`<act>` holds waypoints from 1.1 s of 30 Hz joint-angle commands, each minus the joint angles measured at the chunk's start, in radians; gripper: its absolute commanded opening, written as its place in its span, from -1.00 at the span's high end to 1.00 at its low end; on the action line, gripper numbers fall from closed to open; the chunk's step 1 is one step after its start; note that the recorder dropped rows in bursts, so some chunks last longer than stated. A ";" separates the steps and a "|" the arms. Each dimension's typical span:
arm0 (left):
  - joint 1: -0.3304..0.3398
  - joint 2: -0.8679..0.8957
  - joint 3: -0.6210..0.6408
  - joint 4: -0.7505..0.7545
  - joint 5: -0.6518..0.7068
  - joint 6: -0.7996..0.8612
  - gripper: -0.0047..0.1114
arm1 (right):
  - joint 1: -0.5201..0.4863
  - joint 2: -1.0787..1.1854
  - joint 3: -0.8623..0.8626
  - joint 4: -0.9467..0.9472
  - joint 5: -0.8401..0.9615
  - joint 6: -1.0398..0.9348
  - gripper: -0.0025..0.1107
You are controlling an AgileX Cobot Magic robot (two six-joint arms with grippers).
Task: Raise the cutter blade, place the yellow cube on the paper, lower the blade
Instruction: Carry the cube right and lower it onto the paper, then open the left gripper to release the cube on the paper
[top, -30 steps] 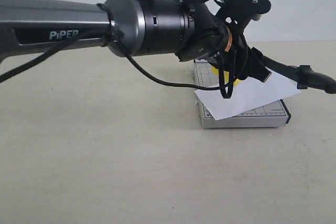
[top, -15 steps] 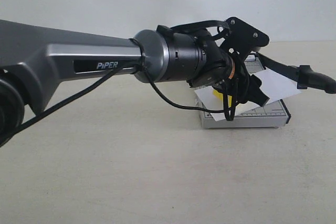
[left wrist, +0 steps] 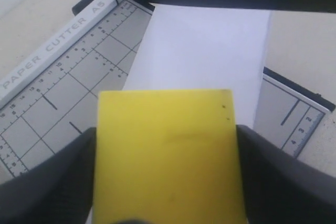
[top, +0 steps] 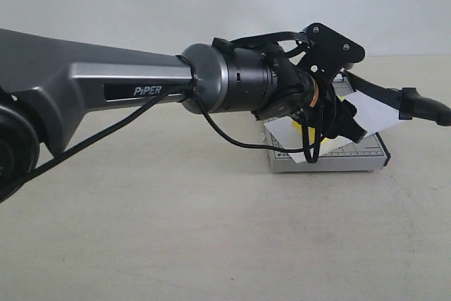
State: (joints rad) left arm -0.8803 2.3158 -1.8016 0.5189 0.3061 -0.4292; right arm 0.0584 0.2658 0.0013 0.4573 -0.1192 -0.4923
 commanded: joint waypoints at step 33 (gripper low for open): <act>0.003 -0.072 -0.103 -0.012 0.171 -0.017 -0.40 | 0.000 -0.003 -0.001 0.004 -0.004 -0.001 0.96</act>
State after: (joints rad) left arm -0.8803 2.2926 -1.8919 0.5150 0.4269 -0.4354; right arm 0.0584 0.2658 0.0013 0.4573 -0.1192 -0.4923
